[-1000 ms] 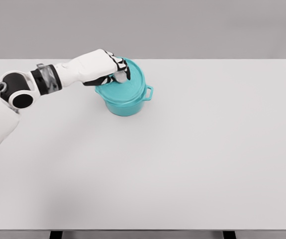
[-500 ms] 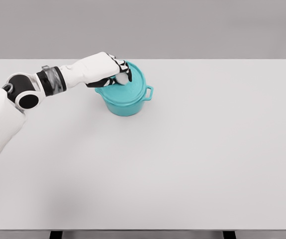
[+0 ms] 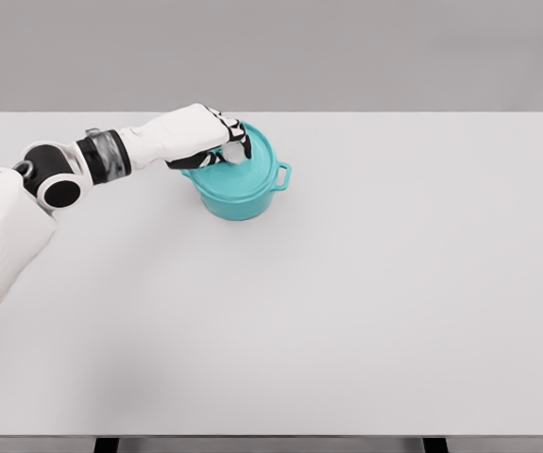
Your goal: Cover the pot with left arm
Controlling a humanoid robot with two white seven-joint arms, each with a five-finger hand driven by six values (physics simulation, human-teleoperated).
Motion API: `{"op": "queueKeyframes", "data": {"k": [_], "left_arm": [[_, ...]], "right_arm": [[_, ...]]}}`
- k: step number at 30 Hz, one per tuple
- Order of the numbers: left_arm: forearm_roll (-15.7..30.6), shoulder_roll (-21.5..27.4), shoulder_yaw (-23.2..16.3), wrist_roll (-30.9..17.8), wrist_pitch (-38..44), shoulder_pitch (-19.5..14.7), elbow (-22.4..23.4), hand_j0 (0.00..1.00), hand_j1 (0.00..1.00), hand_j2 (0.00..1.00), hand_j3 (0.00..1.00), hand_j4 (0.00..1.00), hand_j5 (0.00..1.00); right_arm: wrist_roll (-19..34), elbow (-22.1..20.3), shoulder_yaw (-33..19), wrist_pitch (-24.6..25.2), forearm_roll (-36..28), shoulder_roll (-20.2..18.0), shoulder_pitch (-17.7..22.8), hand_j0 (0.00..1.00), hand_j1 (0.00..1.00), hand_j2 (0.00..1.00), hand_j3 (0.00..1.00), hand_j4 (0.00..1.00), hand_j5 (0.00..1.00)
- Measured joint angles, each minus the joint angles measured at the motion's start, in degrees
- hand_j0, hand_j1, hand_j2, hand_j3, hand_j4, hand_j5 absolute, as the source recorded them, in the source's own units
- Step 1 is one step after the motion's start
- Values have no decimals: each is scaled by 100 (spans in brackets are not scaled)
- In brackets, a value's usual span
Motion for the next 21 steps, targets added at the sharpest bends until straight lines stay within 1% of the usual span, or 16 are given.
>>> {"op": "queueKeyframes", "data": {"k": [16,19,21], "left_arm": [[-49,-162,0,1,0,-132,358,49,49,49,49,49,49],[-52,-168,0,0,0,-132,380,50,50,50,50,50,50],[-51,-170,0,0,1,-132,392,53,53,53,53,53,53]], "right_arm": [[0,1,0,0,0,0,0,100,100,100,100,100,100],[0,-2,0,0,0,0,0,100,100,100,100,100,100],[0,-2,0,0,0,0,0,100,100,100,100,100,100]]}}
